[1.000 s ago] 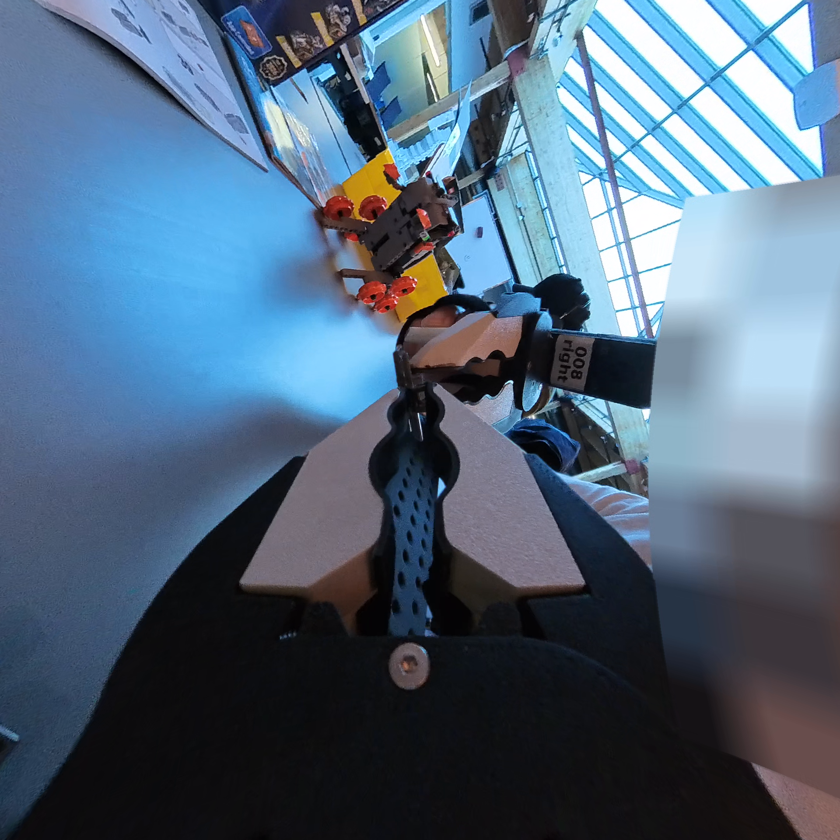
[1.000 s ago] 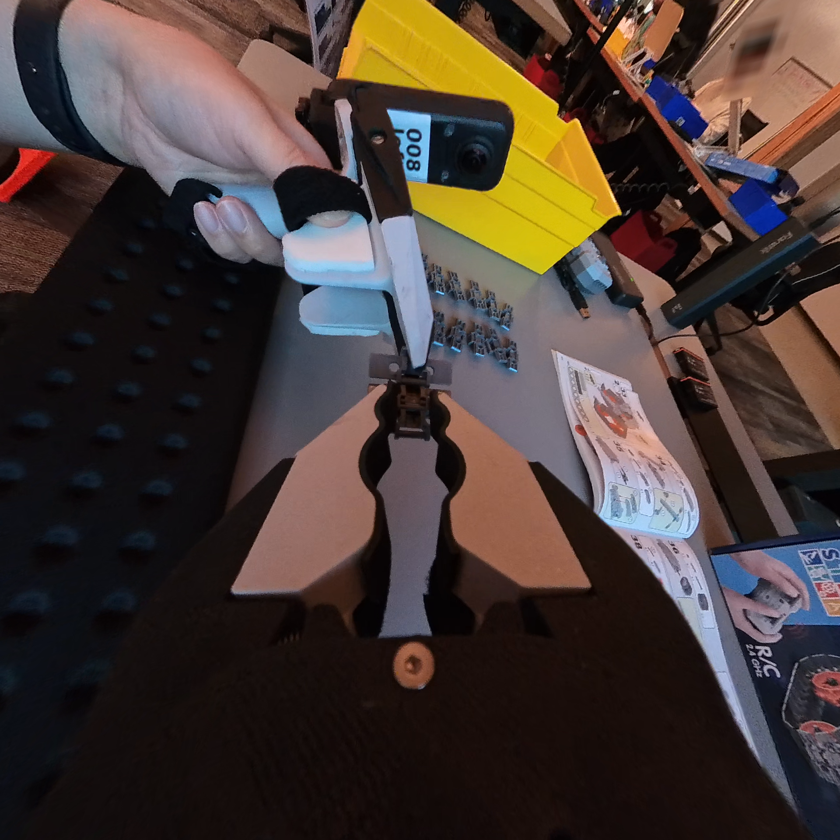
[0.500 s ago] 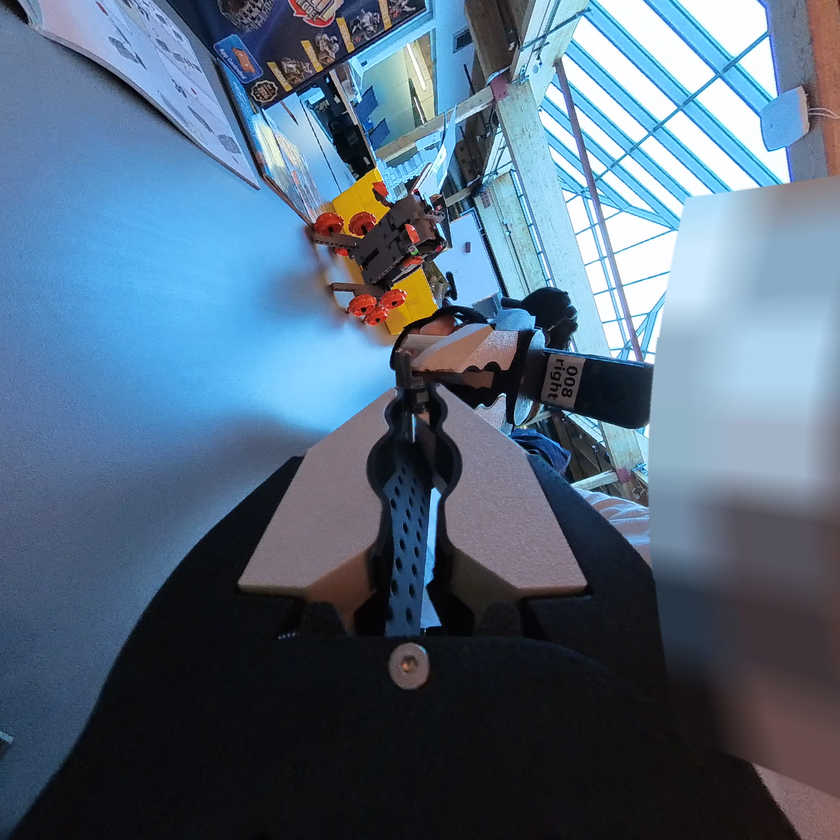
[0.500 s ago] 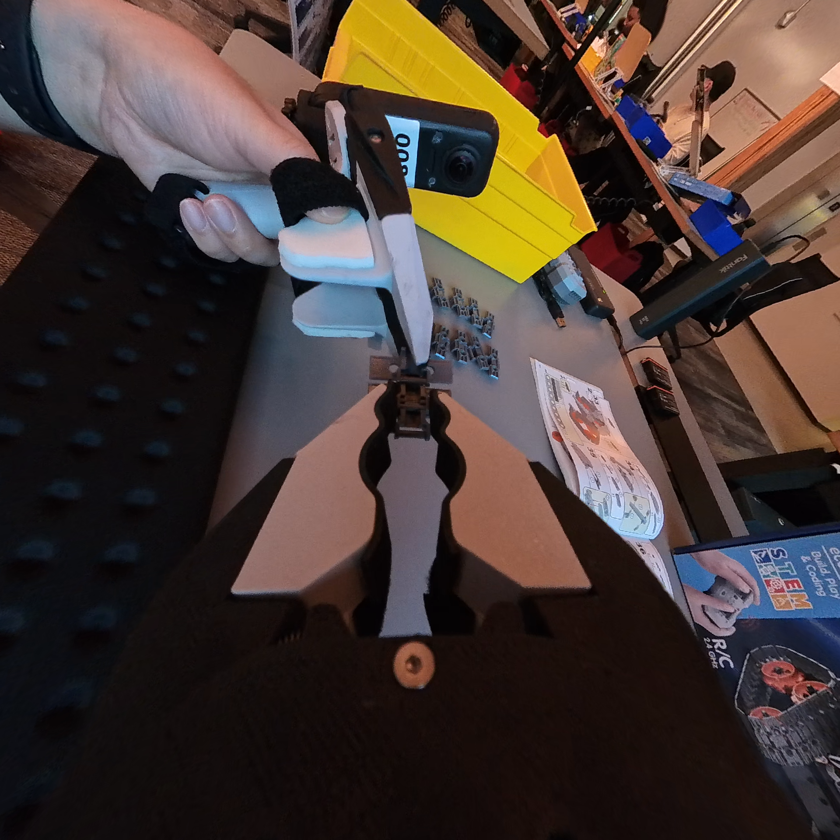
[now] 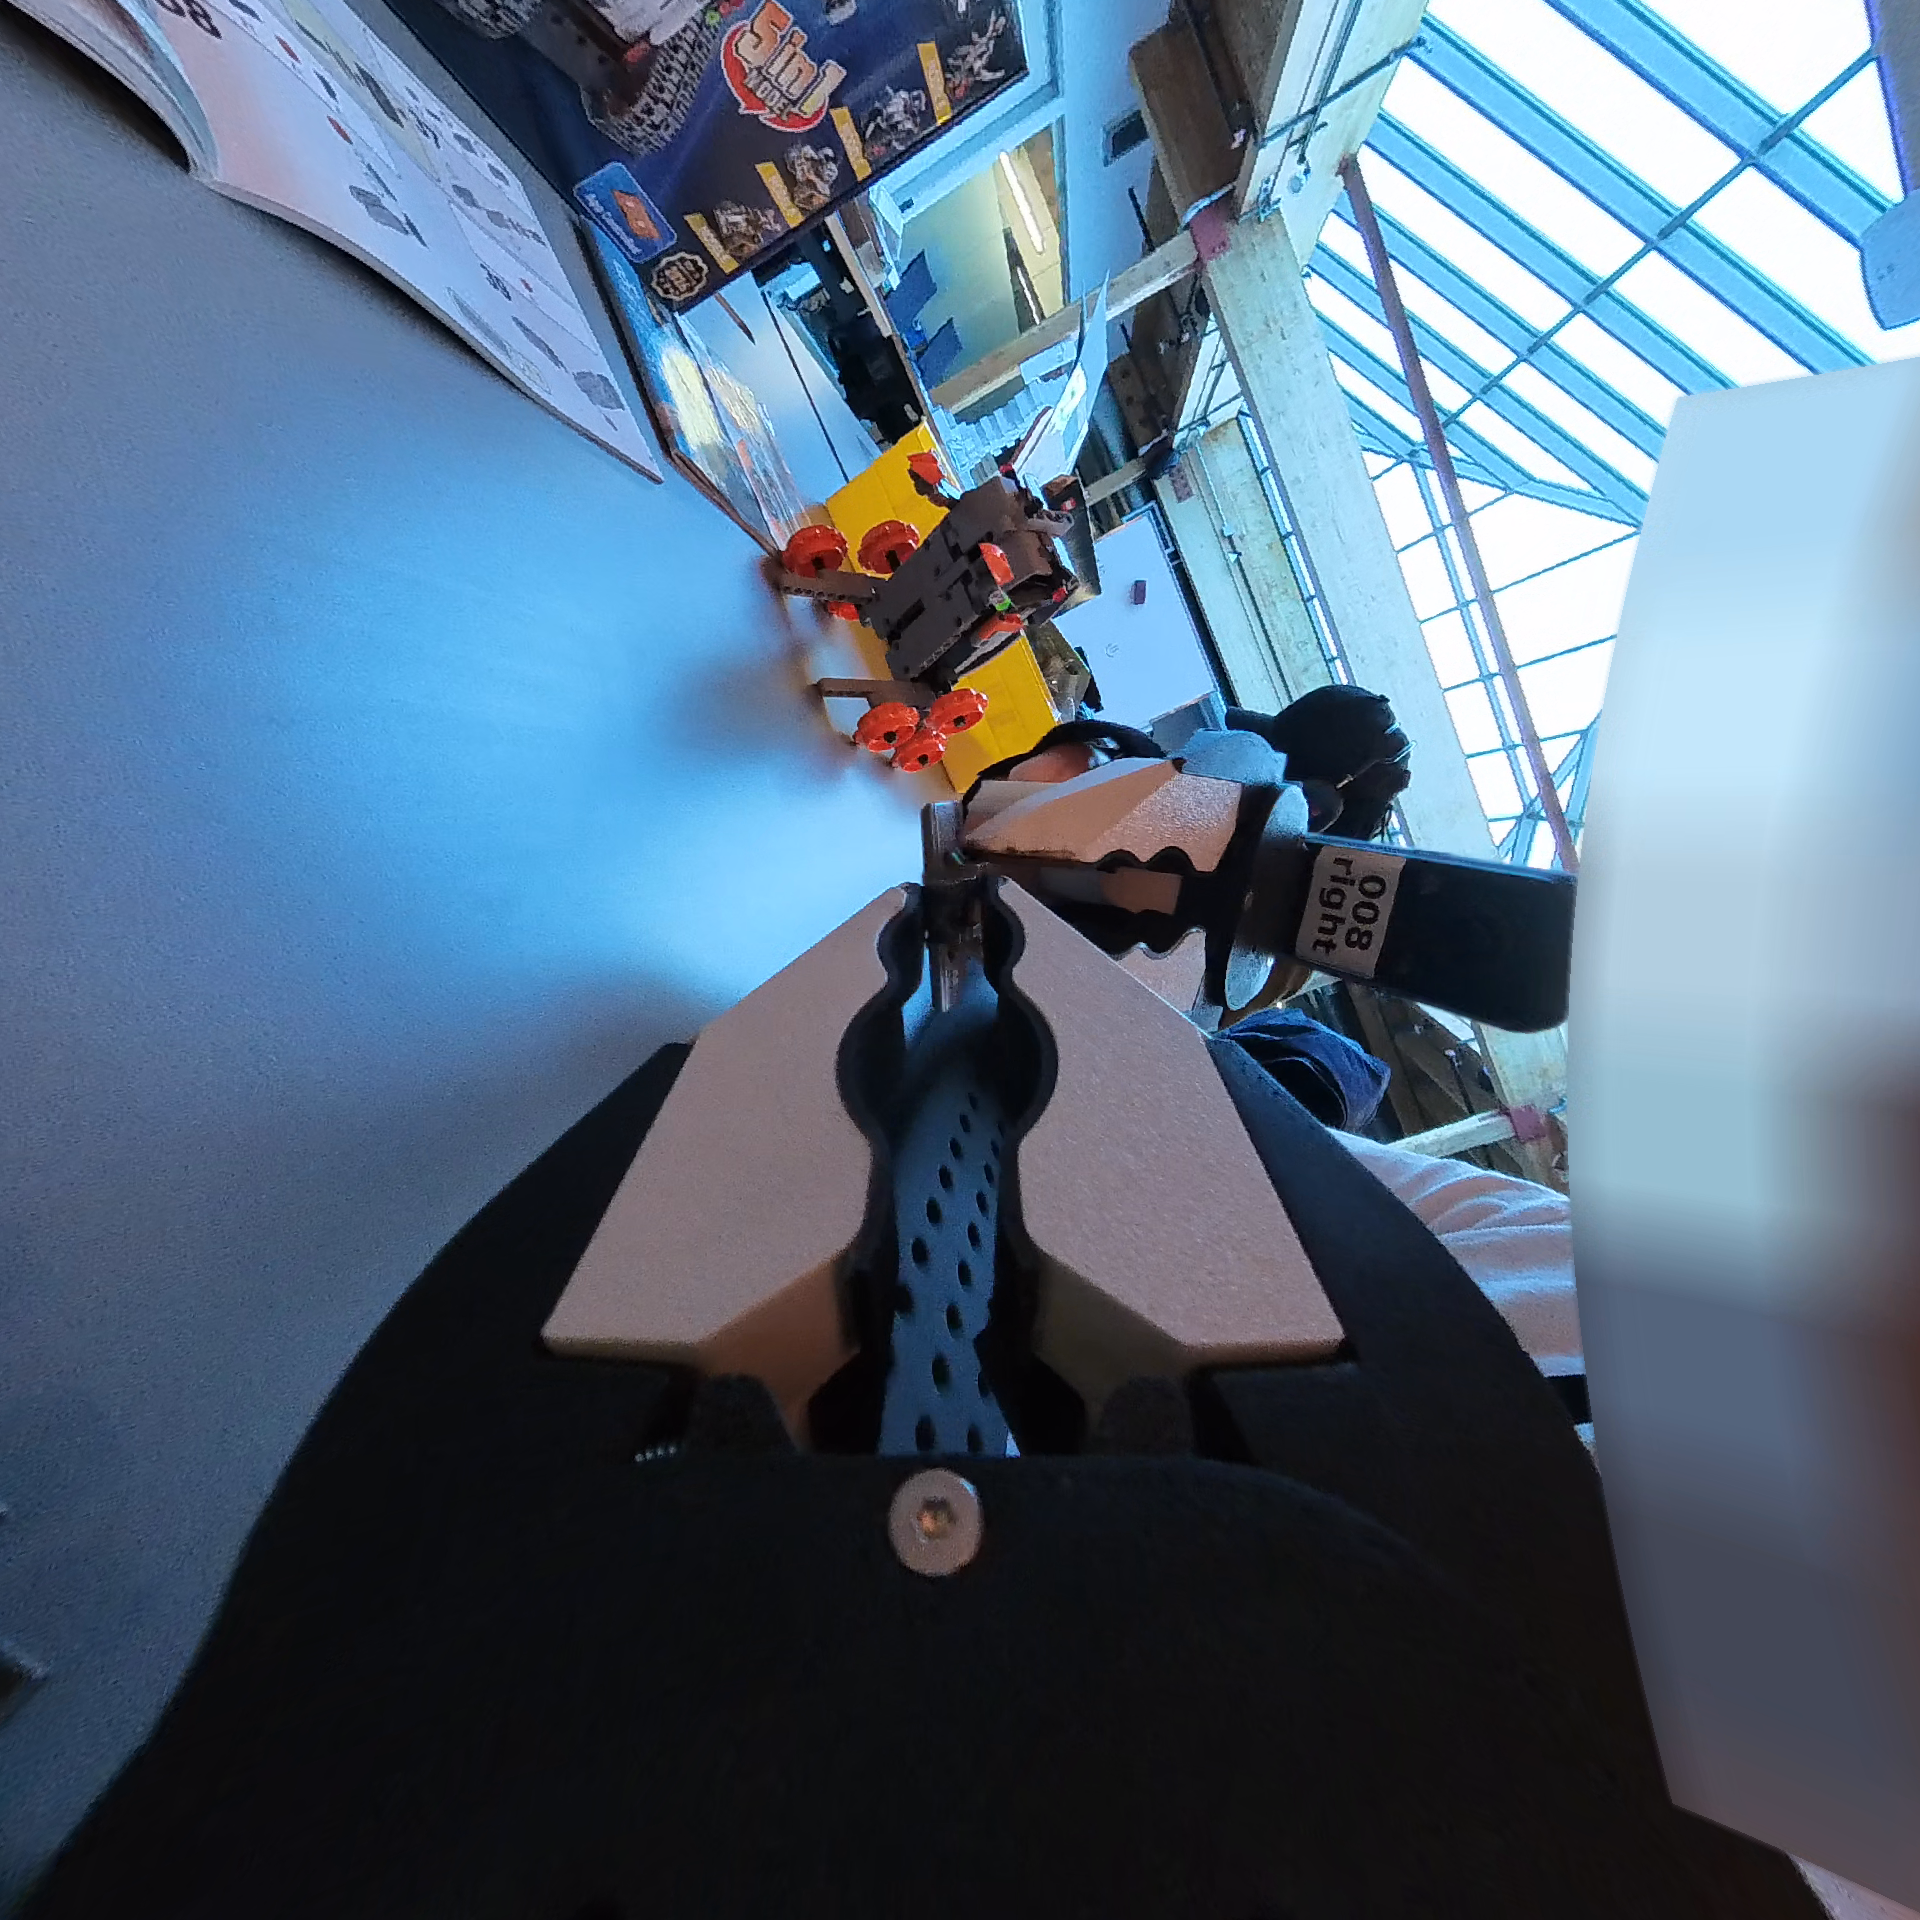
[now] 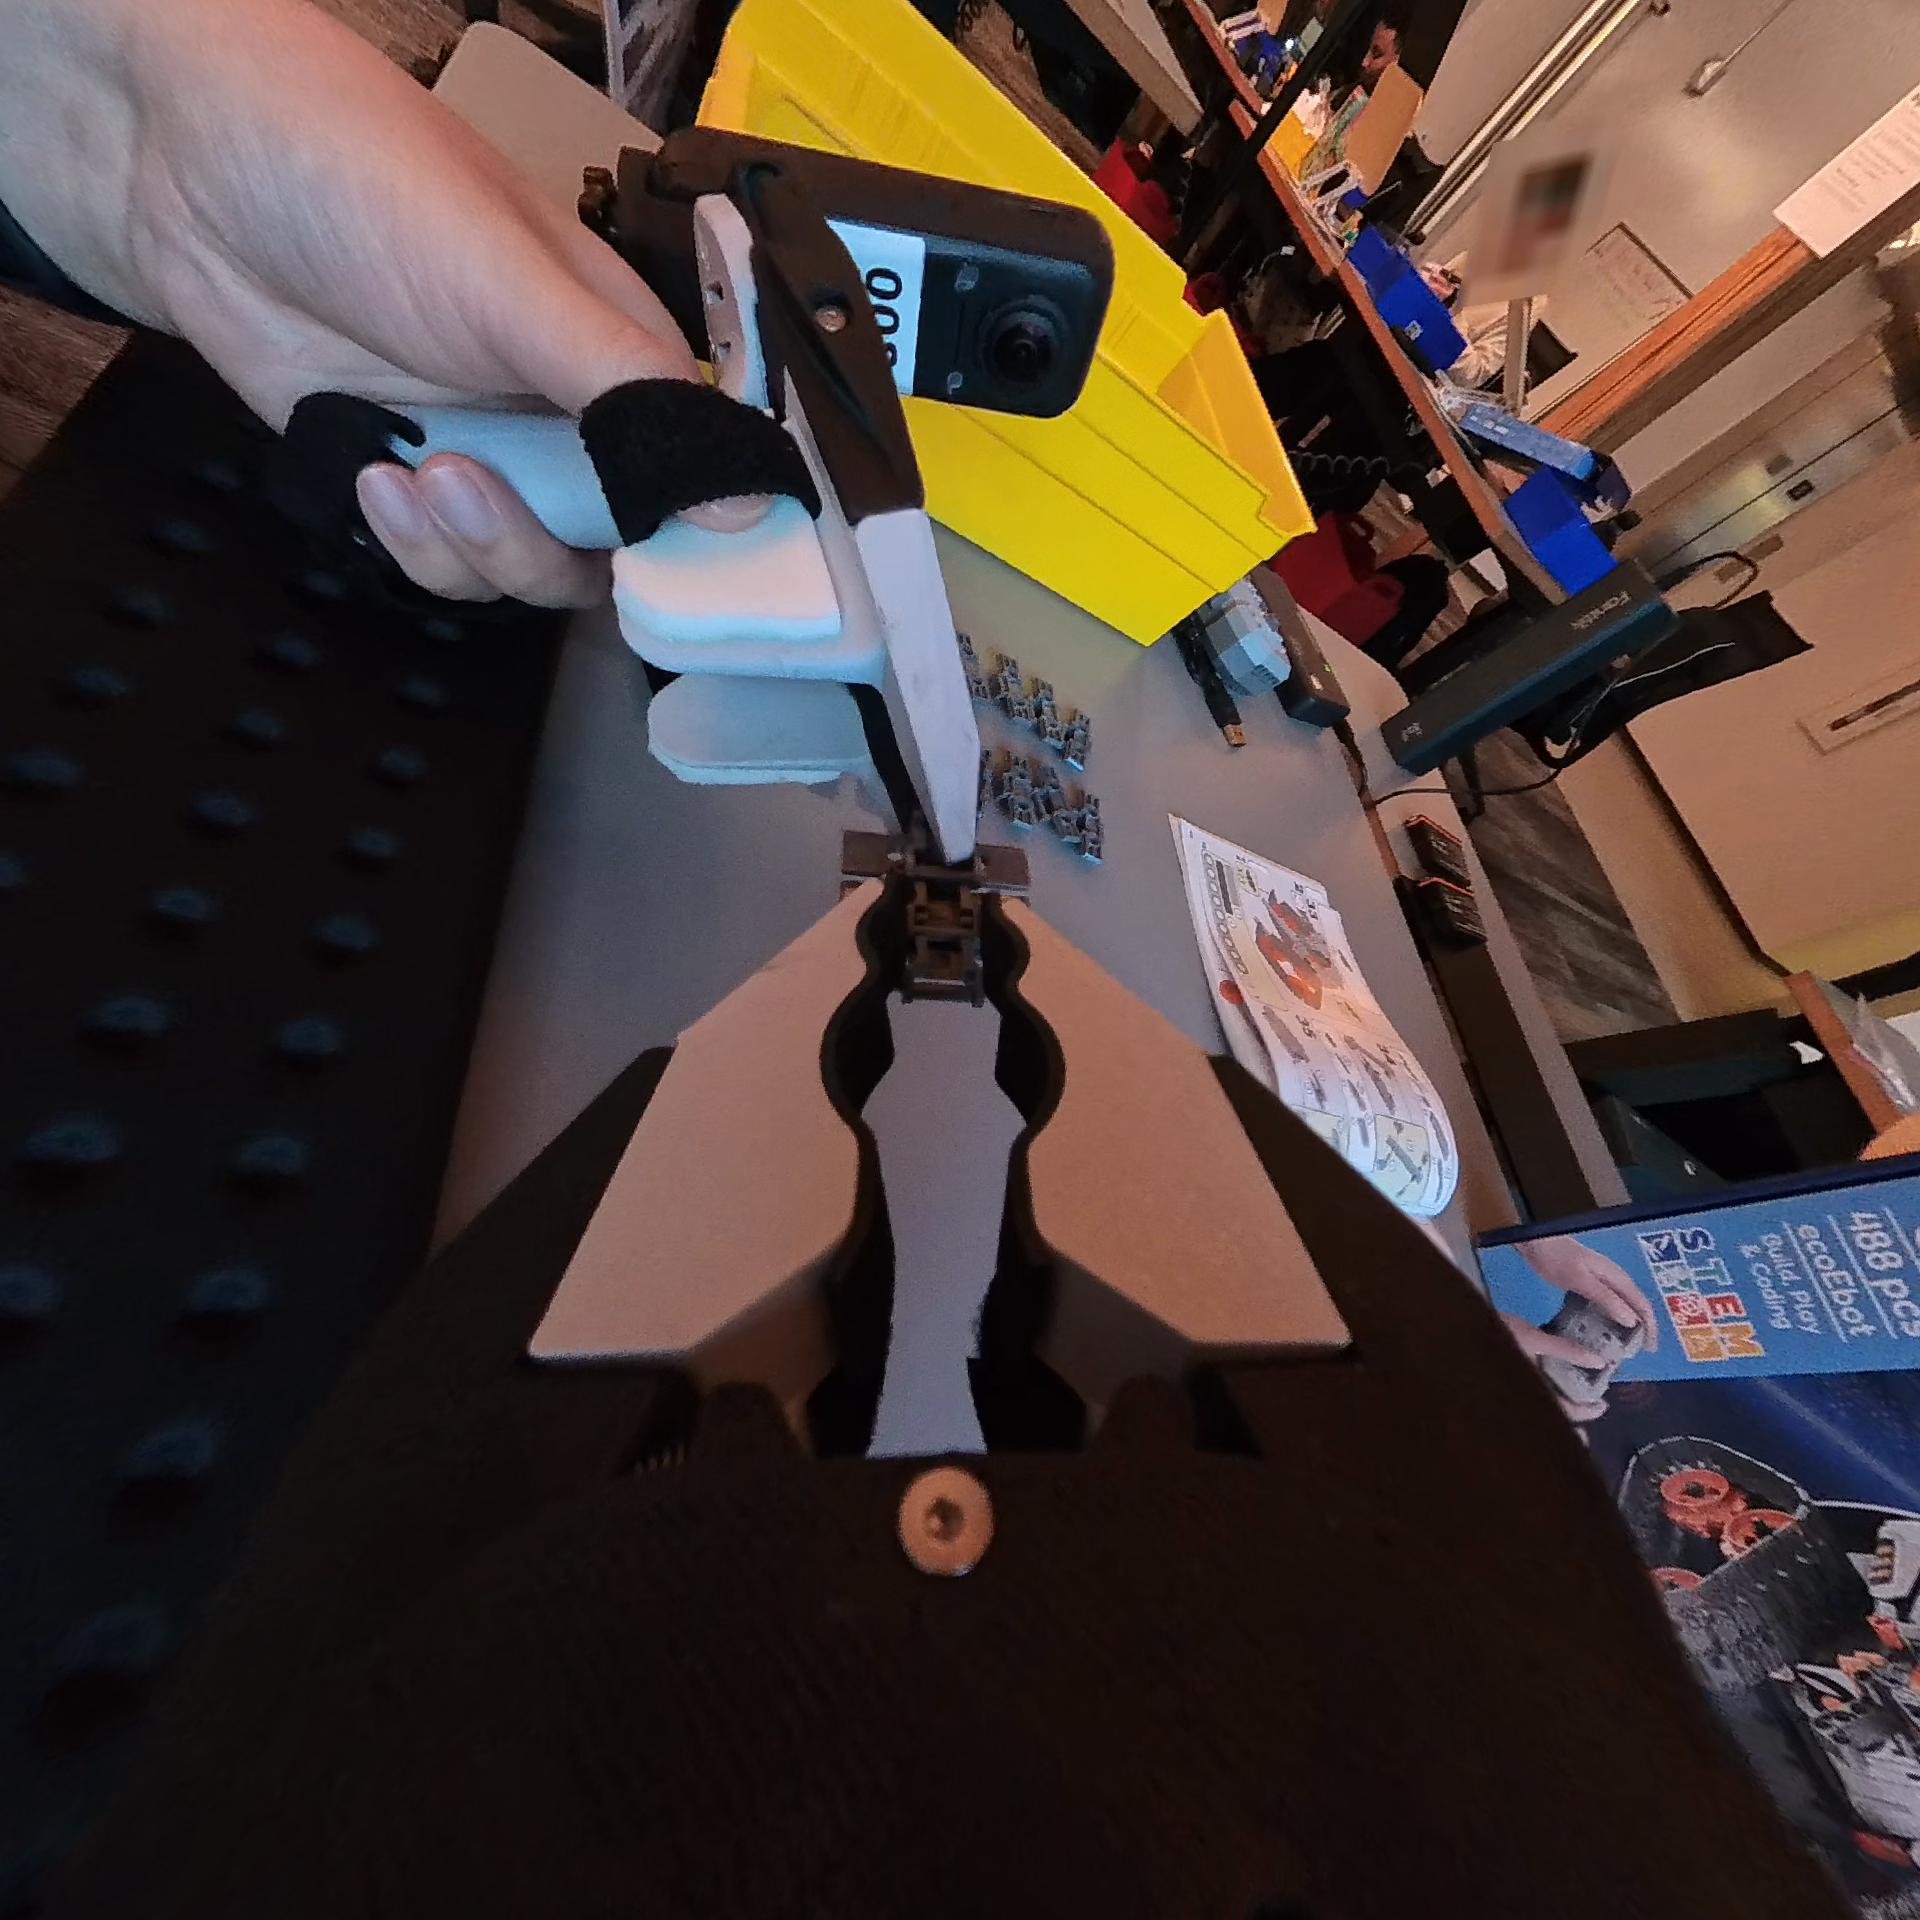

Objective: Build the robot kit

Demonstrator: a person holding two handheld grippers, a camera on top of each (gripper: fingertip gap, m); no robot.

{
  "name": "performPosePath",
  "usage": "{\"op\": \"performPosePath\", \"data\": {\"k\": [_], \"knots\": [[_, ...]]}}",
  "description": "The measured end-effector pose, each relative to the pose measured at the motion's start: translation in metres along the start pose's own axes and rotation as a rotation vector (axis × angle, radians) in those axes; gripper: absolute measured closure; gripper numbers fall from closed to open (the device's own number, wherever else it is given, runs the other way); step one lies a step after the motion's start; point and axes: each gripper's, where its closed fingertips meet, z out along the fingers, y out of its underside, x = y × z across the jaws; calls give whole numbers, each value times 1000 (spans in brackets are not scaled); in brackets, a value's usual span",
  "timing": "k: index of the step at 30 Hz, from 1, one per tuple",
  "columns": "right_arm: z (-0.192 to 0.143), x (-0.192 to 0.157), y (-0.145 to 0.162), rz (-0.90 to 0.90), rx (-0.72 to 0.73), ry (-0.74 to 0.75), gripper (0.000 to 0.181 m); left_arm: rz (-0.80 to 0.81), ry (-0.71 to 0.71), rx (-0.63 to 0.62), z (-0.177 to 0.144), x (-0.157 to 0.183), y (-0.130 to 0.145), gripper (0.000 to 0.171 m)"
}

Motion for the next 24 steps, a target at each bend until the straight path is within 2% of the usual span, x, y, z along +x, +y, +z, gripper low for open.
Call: {"op": "performPosePath", "data": {"k": [15,24], "knots": [[-7,4,-12,-65,51,49,169,-2,90,33,3,13,1,161],[-13,4,-21,-246,61,147,170,216,35,56,3,23,1,165]]}}
